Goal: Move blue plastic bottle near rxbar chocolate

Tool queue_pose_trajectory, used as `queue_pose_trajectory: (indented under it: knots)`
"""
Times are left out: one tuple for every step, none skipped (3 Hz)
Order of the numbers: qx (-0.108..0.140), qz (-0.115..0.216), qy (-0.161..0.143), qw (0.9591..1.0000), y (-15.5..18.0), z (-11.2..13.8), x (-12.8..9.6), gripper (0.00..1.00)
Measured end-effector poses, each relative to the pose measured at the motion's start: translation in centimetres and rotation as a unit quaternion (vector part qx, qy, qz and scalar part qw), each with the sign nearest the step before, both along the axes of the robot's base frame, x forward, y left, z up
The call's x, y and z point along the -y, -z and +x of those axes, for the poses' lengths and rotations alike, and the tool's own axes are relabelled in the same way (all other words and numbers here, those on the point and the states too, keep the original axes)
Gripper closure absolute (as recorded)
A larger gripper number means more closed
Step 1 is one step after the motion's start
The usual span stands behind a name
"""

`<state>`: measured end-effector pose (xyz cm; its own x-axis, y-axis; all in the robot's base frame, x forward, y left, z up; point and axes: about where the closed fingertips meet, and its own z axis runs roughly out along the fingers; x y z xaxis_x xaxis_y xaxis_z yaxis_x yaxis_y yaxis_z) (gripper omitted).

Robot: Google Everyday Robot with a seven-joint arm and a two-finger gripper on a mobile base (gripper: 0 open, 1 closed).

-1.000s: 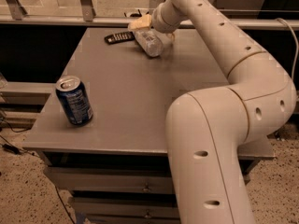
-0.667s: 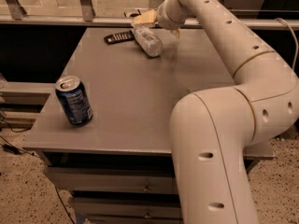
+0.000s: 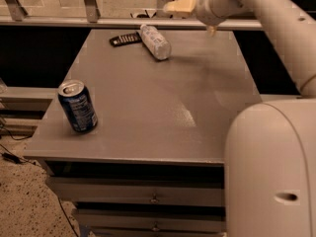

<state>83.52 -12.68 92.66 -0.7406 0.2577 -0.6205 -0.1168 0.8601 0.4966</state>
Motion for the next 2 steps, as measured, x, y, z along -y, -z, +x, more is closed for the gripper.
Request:
queue_pose_trajectory:
  knots:
    - [0.028,0.076,0.029,0.9963,-3.17,-3.77,4.58,0.00]
    - [0.024,0.071,0.030,0.9967,-2.53,-3.56,4.59,0.00]
